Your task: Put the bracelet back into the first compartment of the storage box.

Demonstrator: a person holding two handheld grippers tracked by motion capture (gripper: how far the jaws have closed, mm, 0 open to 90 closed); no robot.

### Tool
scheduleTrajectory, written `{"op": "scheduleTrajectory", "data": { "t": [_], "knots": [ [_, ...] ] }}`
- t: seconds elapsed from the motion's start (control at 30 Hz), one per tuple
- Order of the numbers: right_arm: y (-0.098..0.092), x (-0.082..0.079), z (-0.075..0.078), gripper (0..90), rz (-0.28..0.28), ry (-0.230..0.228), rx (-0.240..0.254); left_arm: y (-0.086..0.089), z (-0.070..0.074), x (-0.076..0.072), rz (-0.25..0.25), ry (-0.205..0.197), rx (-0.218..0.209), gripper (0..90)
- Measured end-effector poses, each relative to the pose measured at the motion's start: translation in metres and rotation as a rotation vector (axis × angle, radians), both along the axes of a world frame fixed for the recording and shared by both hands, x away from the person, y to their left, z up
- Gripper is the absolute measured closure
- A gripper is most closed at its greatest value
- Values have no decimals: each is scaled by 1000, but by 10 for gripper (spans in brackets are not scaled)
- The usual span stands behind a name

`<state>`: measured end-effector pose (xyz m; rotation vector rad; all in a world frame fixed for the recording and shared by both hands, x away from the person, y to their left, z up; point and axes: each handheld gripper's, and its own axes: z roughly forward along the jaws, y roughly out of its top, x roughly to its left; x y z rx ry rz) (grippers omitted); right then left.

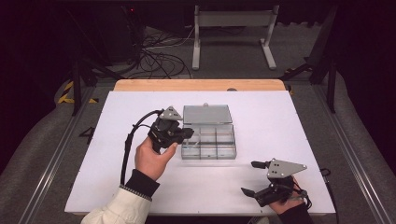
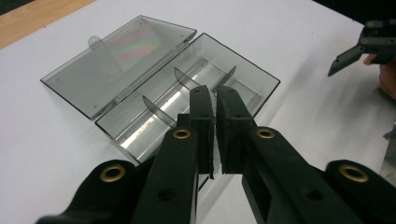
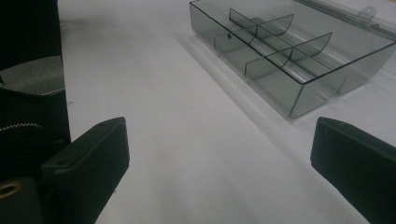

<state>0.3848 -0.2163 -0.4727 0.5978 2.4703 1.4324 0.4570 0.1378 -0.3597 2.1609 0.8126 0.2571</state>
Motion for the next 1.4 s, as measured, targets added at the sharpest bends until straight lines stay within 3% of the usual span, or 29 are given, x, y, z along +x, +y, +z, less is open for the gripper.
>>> {"op": "scheduleTrajectory", "data": {
  "t": [0.37,0.5,0.77,1.13,1.4],
  "knots": [
    [0,0,0,53,1,-2,1,4,-5,13,47,-9,-50,860],
    [0,-1,0,53,1,-3,4,4,-8,17,69,-39,-43,860],
    [0,-1,0,53,0,-1,4,2,-12,25,98,-42,-49,860],
    [0,-1,0,53,4,0,4,-3,-23,34,96,-14,-96,859],
    [-1,-1,0,53,7,0,7,-9,-33,41,89,18,-91,859]
  ]
}}
